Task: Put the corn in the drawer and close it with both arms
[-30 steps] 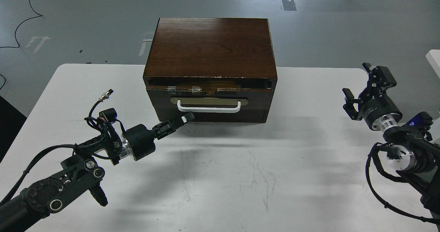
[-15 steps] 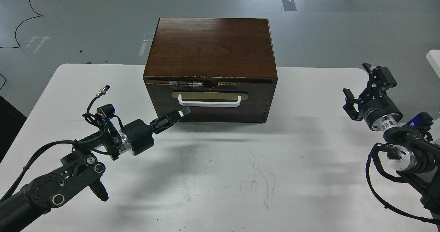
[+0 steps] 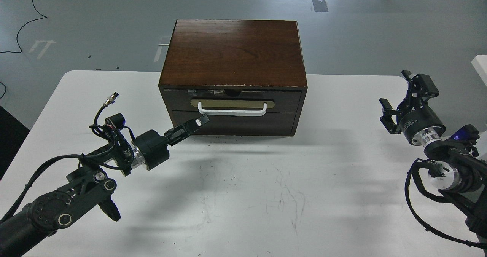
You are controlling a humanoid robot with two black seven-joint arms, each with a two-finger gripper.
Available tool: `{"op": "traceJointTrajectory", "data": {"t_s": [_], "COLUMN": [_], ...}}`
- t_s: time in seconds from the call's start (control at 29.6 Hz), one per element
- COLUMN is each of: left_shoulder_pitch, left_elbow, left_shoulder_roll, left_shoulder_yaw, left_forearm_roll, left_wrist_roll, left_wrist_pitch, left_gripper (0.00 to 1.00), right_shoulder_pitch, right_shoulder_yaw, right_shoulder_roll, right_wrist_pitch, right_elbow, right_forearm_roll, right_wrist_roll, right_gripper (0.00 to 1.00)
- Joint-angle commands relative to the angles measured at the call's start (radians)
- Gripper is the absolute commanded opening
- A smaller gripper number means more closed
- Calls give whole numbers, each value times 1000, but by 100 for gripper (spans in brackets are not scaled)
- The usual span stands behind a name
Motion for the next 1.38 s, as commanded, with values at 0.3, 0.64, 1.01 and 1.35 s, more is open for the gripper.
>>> {"op": "traceJointTrajectory", "data": {"t_s": [0.3,0.64,1.01,1.35], "left_shoulder_pitch": [124,153,282,285], "left_elbow": [-166,-272,-163,-74], "left_shoulder_roll": [113,199,144,103], "left_shoulder_yaw": [16,-105,-315,-315], "left_forearm_roll": [-34,-563,-964,-963], "left_wrist_roll": [0,0,0,0], "left_wrist_pitch": [-126,-117,-127,-193], "left_gripper": [92,99,99,99], "right_shoulder_pitch": [0,15,3,15], "right_shoulder_yaw": [9,11,-8,-49], "right_shoulder_roll": [0,12,55,133], "right_wrist_pitch": [2,6,11,12], "right_elbow": [3,11,25,23], "right_forearm_roll": [0,0,-15,-18], "right_wrist_roll": [0,0,0,0], "right_gripper": [100,100,100,100]}}
